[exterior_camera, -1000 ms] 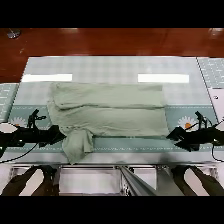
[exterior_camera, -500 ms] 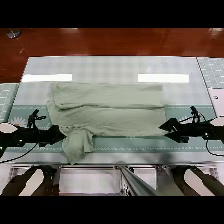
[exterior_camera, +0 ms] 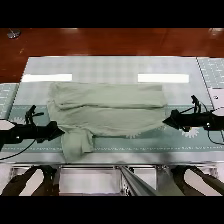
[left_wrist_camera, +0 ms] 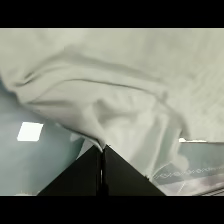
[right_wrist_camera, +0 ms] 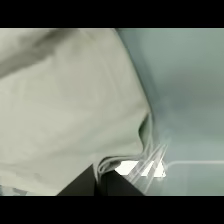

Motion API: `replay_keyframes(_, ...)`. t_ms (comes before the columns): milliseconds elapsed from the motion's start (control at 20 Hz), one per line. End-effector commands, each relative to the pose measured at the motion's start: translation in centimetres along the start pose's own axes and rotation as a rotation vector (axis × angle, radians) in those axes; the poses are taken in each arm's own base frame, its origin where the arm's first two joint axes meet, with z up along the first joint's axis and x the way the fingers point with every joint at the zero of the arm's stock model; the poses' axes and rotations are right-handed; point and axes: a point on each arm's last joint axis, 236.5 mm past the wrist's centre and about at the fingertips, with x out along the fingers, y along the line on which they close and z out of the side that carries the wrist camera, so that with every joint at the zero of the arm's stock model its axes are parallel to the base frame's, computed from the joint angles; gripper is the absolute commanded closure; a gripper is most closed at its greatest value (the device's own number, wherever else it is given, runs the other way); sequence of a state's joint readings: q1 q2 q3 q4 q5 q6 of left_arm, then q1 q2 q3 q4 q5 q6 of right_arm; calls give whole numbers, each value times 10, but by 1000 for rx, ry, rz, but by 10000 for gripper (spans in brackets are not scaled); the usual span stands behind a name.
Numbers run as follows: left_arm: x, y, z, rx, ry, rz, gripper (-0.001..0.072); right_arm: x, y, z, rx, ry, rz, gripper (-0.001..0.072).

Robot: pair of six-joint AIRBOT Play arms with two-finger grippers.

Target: Fold the shirts.

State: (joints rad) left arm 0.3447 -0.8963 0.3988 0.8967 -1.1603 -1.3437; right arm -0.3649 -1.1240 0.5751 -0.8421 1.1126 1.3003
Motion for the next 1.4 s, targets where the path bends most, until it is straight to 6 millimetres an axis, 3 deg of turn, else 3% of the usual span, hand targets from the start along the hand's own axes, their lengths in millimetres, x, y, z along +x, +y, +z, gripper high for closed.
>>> replay_keyframes(0, -36, -27, 45, 79, -116, -3, 674, -30, 21, 33, -83, -49, -18, 692)
replay_keyframes(100, -63, -42, 85, 98, -240, 14, 675, -43, 40, 54, -111, -86, 12, 692)
replay_keyframes(200, -77, -60, 119, 122, -311, 1, 675, -48, 57, 74, -110, -115, 65, 693)
replay_keyframes(300, -69, -76, 143, 153, -298, -5, 675, -44, 70, 90, -116, -118, 112, 692)
replay_keyframes(500, -28, -98, 188, 169, -214, -7, 675, -12, 86, 115, -151, -97, 91, 692)
replay_keyframes(750, -12, -113, 254, 132, -233, -24, 675, 1, 85, 152, -100, -106, 90, 692)
replay_keyframes(950, 9, -94, 261, 142, -155, 29, 675, 10, 86, 169, -99, -104, 93, 692)
replay_keyframes(1150, 24, -63, 243, 155, -44, 122, 673, 21, 81, 179, -81, -103, 96, 687)
replay_keyframes(1200, 25, -62, 241, 152, -32, 122, 530, 24, 79, 180, -80, -103, 99, 434)
replay_keyframes(1250, 24, -63, 234, 155, -3, 119, 142, 25, 79, 180, -103, -101, 102, 70)
replay_keyframes(1300, 19, -62, 222, 205, 55, 128, 1, 20, 77, 181, -151, -99, 96, 76)
replay_keyframes(1350, 5, -52, 217, 254, 103, 180, 1, 11, 70, 181, -178, -79, 79, 76)
